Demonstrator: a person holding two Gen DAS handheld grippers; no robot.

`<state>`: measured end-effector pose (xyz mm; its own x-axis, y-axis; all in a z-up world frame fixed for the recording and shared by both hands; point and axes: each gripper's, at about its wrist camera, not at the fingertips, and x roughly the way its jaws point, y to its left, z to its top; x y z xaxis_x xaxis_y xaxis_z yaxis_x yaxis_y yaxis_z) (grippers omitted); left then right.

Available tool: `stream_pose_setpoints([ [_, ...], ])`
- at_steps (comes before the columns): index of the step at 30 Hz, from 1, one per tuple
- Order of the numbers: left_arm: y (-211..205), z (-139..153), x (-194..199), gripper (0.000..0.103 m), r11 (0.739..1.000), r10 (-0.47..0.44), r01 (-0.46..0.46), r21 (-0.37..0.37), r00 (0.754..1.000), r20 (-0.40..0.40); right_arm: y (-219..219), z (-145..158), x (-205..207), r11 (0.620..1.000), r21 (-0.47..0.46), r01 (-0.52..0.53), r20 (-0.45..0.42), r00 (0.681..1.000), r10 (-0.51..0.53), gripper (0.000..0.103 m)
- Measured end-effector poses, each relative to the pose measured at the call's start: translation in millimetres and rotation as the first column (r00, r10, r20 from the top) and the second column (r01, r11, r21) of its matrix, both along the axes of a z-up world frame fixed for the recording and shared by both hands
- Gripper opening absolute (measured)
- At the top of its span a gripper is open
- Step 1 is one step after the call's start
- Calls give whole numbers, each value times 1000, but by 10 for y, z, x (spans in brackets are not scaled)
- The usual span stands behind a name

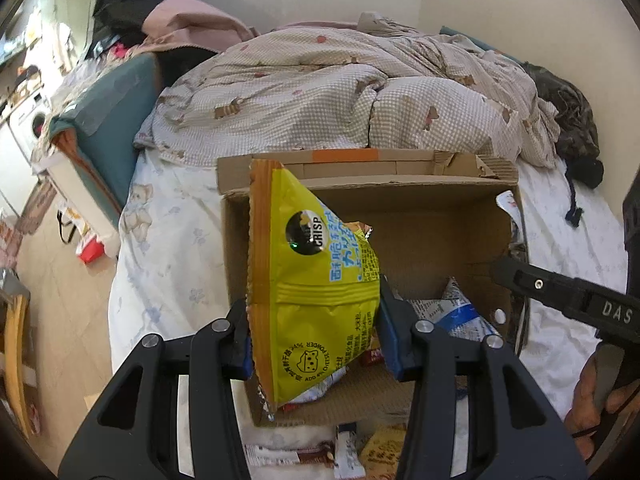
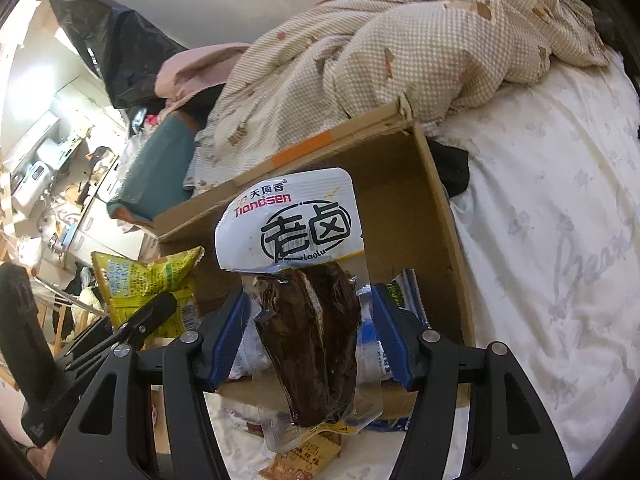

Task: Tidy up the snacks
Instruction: 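Carry both packets over the cardboard box and lower them inside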

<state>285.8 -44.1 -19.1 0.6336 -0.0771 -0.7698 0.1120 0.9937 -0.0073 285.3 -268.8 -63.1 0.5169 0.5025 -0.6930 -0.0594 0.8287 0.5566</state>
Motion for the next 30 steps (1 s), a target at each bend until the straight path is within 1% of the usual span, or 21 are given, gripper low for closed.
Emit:
stream_pose_setpoints([
  [5, -54, -92, 59, 43, 999, -33, 33, 7, 999, 6, -20, -113, 83, 1000, 1, 11, -39, 999, -11, 64],
  [10, -56, -178, 112, 43, 999, -33, 33, 14, 999, -6, -40, -196, 149, 1000, -3, 27, -60, 998, -27, 65],
  [14, -34, -215, 124, 43, 999, -36, 37, 10, 999, -19, -50, -266, 160, 999, 15, 34, -90, 995, -33, 65],
  [18, -35, -214, 112, 44, 999, -35, 35, 21, 999, -13, -35, -269, 172, 999, 17, 36, -91, 995, -34, 67],
  [21, -34, -225, 113, 44, 999, -33, 34, 19, 999, -18, -24, -268, 200, 999, 12, 36, -97, 995, -34, 67],
  [24, -41, -226, 102, 44, 999, -31, 31, 33, 999, -15, -22, -267, 193, 999, 8, 37, -96, 995, -36, 67],
  [30, -35, -208, 84, 45, 999, -23, 23, 31, 1000, -6, -32, -265, 190, 999, 17, 45, -92, 995, -43, 68],
])
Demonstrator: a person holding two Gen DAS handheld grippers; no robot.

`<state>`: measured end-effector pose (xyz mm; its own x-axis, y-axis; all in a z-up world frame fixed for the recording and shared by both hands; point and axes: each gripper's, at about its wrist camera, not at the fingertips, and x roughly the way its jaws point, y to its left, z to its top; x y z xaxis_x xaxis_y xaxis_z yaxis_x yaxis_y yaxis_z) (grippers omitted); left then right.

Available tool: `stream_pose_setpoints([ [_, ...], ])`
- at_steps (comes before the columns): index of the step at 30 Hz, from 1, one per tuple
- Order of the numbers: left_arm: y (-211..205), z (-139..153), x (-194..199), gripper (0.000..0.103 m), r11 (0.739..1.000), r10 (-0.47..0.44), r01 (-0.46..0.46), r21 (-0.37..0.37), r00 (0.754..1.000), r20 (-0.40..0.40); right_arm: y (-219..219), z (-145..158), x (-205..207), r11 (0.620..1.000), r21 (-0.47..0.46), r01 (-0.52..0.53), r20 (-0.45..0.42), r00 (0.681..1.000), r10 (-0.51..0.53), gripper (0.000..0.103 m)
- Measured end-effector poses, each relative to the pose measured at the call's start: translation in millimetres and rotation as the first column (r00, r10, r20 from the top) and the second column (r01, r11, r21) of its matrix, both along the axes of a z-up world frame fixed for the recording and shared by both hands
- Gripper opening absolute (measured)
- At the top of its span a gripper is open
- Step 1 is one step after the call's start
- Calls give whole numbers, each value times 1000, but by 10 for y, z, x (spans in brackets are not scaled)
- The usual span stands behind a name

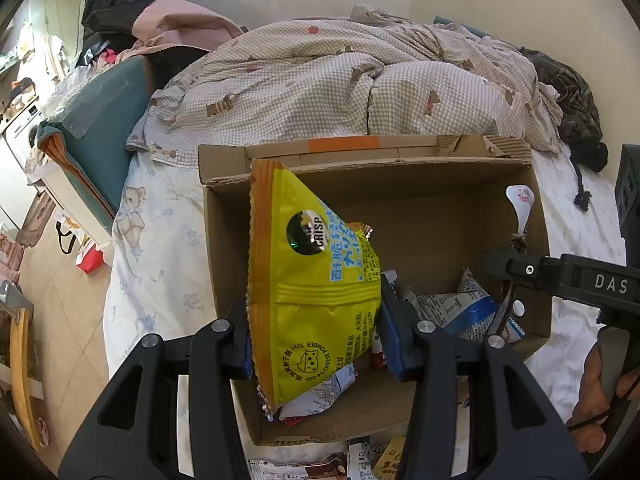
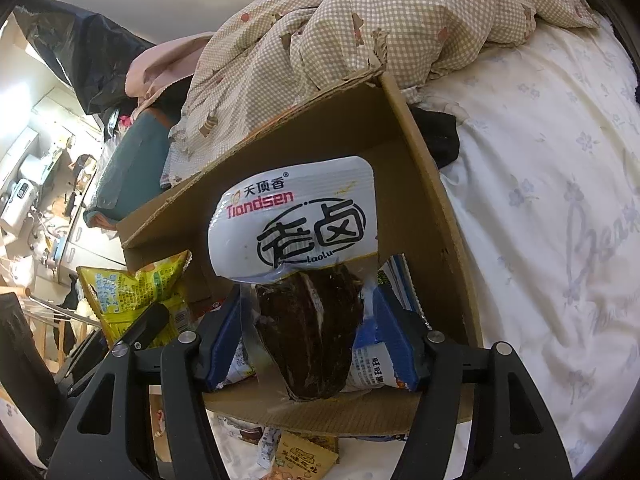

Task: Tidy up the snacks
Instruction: 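Carry both packets over the cardboard box and lower them inside, then open both grippers to release the packets into the box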

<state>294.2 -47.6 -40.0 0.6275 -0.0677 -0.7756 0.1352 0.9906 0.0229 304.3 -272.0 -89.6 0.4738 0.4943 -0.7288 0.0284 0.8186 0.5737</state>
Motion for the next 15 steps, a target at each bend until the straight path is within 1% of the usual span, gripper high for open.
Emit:
stream_pose_setpoints([
  [2, -6, 3, -2, 45, 1000, -5, 5, -1, 1000, -3, -10, -4, 2, 1000, 11, 5, -6, 1000, -5, 68],
  [5, 1, 13, -16, 45, 1000, -3, 3, -6, 1000, -1, -35, 1, -6, 999, 28, 18, -7, 1000, -18, 74],
  [7, 5, 18, -7, 45, 1000, 0, 0, -6, 1000, 0, -43, 31, -11, 999, 32, 26, 6, 1000, -26, 84],
  [9, -3, 9, -1, 51, 1000, -4, 4, -3, 1000, -10, -46, 62, -18, 999, 27, 29, 20, 999, -29, 86],
  [11, -12, 6, -6, 64, 1000, -1, 1, 5, 1000, -8, -29, 71, -13, 1000, 23, 19, 21, 1000, -19, 86],
  [12, -14, 6, -15, 68, 1000, 4, -4, 11, 1000, -4, -19, 68, -12, 1000, 21, 14, 18, 1000, -15, 86],
  [13, -16, 8, -21, 75, 1000, 5, -5, 12, 1000, -2, -13, 68, -13, 1000, 19, 13, 18, 1000, -13, 86],
  [14, -14, 11, -26, 79, 1000, 5, -5, 11, 1000, 0, -6, 67, -12, 1000, 17, 10, 17, 1000, -11, 86],
  [15, -16, 15, -33, 80, 1000, 3, -3, 10, 1000, 2, 2, 68, -11, 1000, 14, 7, 17, 1000, -7, 86],
])
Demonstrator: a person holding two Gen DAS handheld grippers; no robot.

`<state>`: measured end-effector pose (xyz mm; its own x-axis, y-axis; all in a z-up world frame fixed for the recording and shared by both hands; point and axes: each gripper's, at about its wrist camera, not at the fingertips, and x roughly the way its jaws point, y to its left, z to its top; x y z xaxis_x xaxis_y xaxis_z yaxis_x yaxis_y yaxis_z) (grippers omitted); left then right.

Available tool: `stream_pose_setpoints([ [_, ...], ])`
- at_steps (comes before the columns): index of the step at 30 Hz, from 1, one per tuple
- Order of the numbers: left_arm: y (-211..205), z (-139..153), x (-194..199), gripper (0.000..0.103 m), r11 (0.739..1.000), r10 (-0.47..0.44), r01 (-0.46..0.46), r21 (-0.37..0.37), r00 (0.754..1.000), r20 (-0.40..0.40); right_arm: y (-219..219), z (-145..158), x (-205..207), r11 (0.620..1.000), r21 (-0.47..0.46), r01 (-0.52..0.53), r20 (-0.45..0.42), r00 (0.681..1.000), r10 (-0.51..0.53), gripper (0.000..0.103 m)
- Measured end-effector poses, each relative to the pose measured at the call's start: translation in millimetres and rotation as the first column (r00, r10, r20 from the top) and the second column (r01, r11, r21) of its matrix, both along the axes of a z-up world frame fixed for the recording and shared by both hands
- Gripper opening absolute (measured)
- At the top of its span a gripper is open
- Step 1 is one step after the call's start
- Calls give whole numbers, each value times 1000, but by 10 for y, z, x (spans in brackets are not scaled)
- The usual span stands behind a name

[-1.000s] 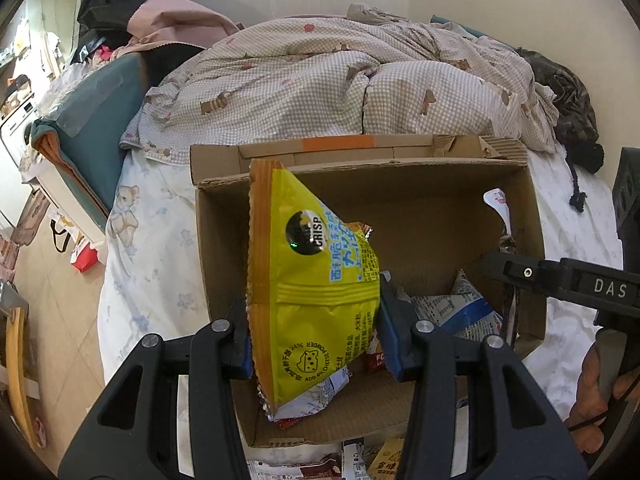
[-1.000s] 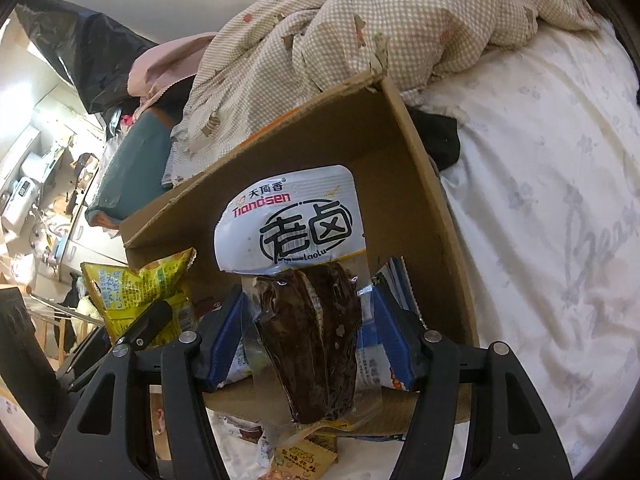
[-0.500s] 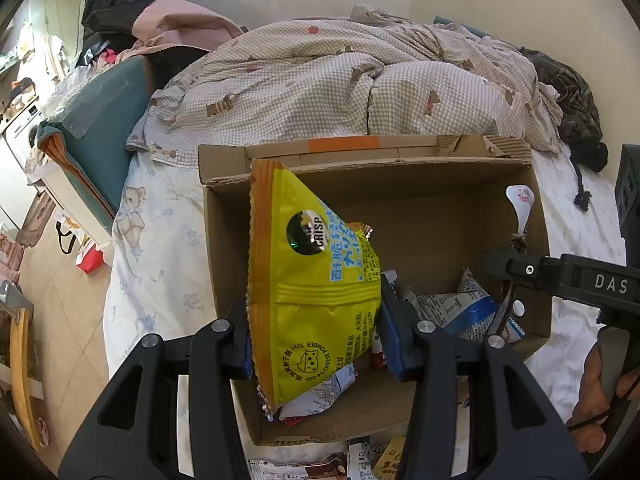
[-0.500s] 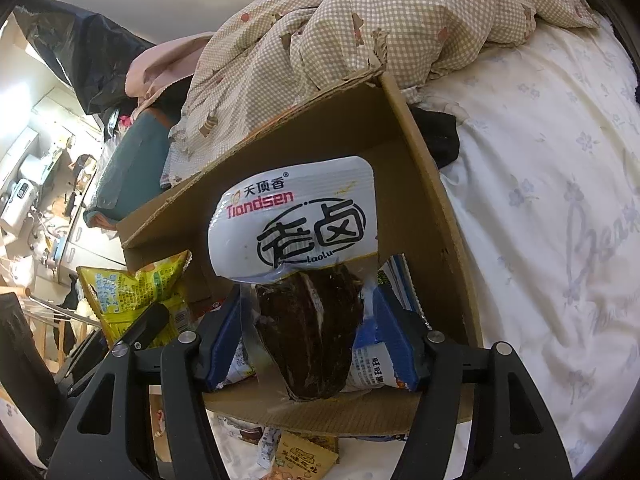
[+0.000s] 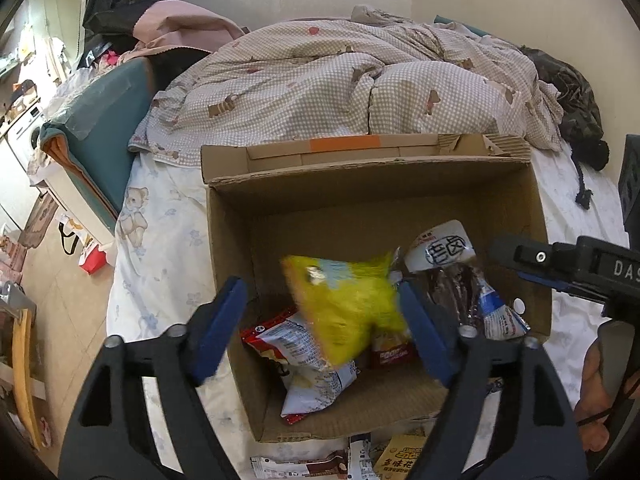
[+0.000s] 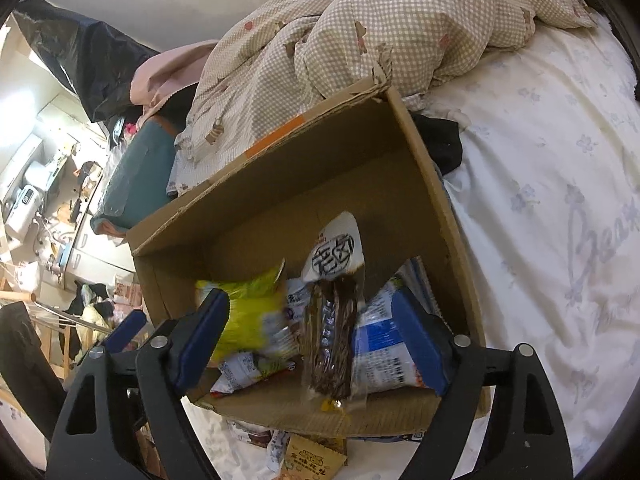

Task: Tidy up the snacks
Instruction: 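Open both grippers to release the packets into the box, then withdraw both grippers from the box toward the remaining snacks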

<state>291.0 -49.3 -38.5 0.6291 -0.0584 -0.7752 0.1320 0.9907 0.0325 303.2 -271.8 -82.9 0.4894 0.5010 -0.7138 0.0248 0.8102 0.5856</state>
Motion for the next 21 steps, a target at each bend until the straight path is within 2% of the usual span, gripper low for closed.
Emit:
stream_pose_setpoints([
  [3, -8, 6, -9, 83, 1000, 4, -4, 15, 1000, 3, 21, 15, 13, 1000, -7, -7, 4, 1000, 7, 86],
  [7, 17, 33, -24, 83, 1000, 14, -14, 1, 1000, 7, 37, 47, 7, 1000, -29, -13, 11, 1000, 13, 86],
  [21, 164, 159, -229, 83, 999, 38, -37, -23, 999, 39, 40, 277, -368, 999, -54, -2, 51, 999, 4, 86],
])
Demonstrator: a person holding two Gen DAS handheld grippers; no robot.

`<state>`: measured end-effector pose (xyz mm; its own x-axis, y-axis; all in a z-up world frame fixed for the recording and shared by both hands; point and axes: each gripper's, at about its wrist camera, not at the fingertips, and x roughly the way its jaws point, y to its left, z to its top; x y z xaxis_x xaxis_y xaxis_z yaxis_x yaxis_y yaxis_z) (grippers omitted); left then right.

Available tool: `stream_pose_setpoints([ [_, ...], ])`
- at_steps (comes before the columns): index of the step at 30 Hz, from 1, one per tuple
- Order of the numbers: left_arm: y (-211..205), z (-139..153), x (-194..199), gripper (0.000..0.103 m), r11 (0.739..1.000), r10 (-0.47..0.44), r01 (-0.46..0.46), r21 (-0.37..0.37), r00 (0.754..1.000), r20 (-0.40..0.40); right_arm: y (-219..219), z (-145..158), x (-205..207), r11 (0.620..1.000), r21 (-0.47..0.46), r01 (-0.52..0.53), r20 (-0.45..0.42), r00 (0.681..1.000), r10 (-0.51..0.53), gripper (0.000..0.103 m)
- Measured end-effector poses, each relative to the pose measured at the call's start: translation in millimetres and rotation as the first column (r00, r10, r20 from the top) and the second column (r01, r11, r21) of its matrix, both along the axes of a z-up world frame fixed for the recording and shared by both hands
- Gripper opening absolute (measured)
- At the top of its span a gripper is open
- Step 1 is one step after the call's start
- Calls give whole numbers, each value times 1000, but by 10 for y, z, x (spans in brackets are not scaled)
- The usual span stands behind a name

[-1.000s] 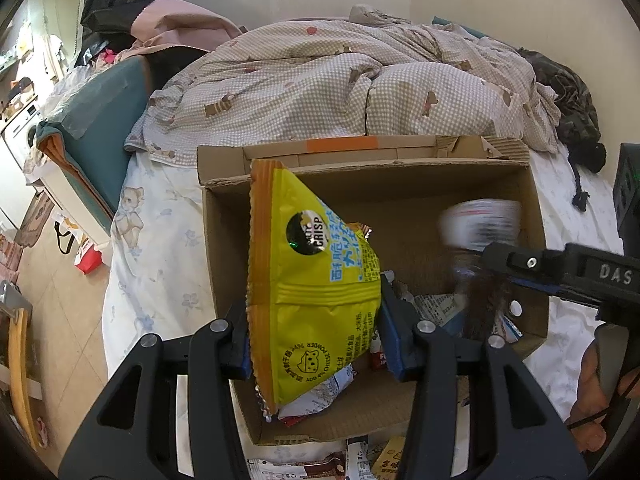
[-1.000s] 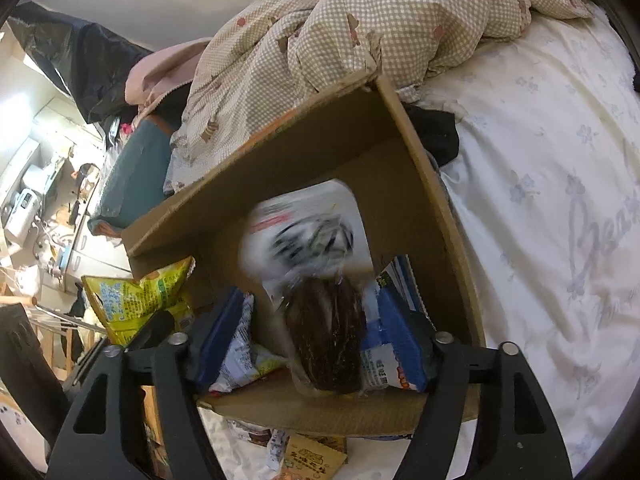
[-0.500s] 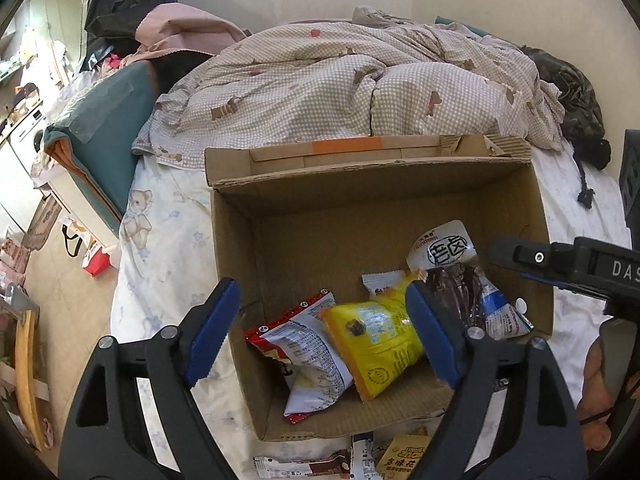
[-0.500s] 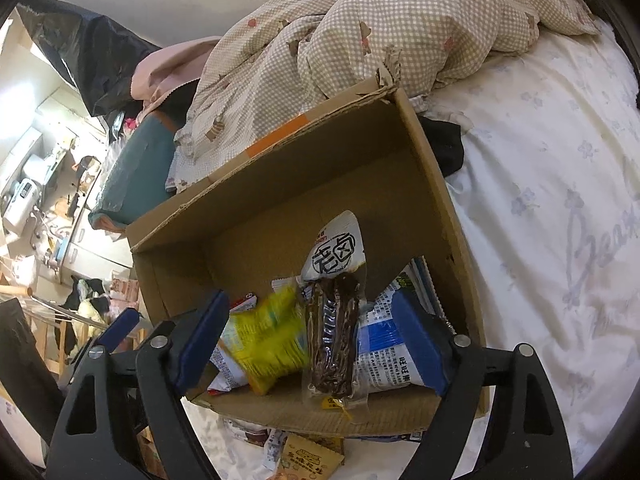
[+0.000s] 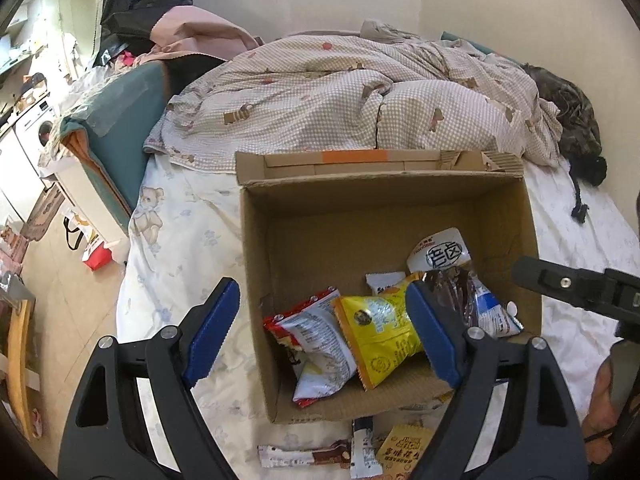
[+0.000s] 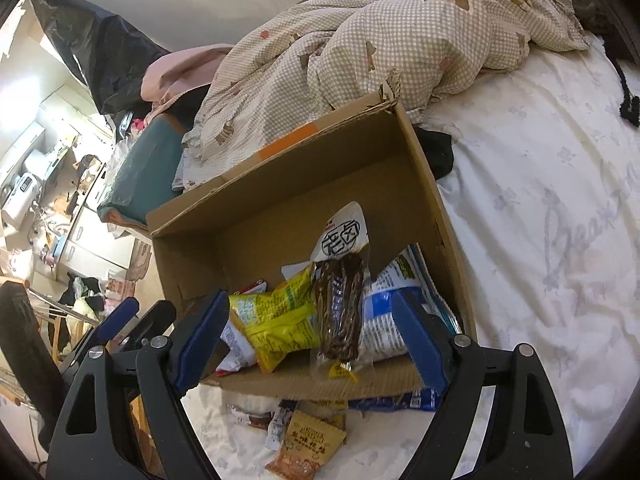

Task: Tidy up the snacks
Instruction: 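Withdraw both grippers from the box toward the remaining snacks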

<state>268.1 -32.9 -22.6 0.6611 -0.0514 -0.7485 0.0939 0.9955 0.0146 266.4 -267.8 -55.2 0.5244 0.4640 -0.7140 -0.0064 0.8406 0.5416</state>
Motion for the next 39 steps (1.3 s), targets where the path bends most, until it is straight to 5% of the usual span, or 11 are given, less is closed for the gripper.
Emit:
stream_pose_setpoints([
  [10, 204, 158, -290, 83, 998, 43, -42, -49, 999, 4, -12, 123, -447, 1000, -9, -14, 16, 1000, 14, 86],
  [29, 331, -126, -1025, 83, 985, 8, -37, -166, 986, -168, -124, 2, -1120, 1000, 1, -4, -45, 999, 4, 86],
  [39, 337, -323, -1157, 83, 990, 9, -39, -132, 974, -225, -221, -177, -1239, 999, -26, 36, -103, 994, -39, 86],
])
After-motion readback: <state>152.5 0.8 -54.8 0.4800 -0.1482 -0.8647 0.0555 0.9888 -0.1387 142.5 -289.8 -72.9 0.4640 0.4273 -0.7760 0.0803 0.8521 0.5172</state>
